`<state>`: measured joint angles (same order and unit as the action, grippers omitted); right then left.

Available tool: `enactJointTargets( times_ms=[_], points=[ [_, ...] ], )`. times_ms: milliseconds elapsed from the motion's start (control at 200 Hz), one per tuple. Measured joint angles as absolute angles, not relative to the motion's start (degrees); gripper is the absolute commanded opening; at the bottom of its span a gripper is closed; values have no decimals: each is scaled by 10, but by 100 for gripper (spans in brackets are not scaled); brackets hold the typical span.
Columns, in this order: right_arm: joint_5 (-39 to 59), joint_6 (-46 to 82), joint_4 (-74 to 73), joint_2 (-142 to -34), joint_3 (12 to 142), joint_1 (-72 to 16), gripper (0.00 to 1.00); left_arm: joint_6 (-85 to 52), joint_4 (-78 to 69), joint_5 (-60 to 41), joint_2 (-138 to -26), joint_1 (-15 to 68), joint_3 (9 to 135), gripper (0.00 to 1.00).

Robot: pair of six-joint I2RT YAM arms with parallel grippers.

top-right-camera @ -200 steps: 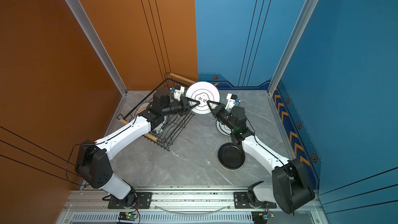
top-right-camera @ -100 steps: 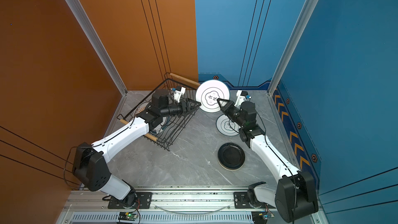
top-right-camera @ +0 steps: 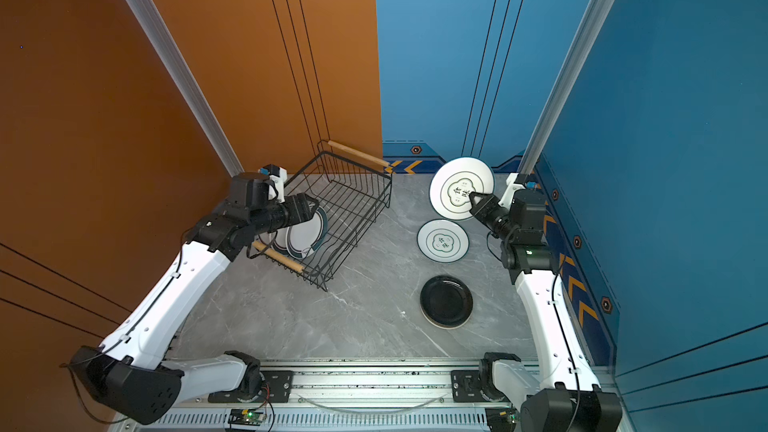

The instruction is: Unload the plates from the dish rack

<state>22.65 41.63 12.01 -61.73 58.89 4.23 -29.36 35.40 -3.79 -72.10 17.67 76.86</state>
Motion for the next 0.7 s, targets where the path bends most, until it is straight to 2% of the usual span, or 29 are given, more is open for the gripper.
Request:
enactJointTargets(
  times_ms=[70,95,130,330,345,375,701],
  points=[
    [223,398,157,-622,593,54,0,-278,378,5,-721,170,765,78],
    [222,393,166,-625,594,57,0,-272,386,18,-721,167,762,84],
    [220,386,180,-631,594,61,0,-264,396,32,-721,164,757,85],
    [218,367,221,-687,590,81,0,-240,422,95,-743,160,750,85],
    [218,366,222,-693,590,82,0,-238,423,98,-745,160,750,92],
    [218,363,224,-703,589,86,0,-234,423,103,-749,160,750,100],
    [230,353,227,-794,574,96,0,-216,427,120,-790,158,750,98]
  ],
)
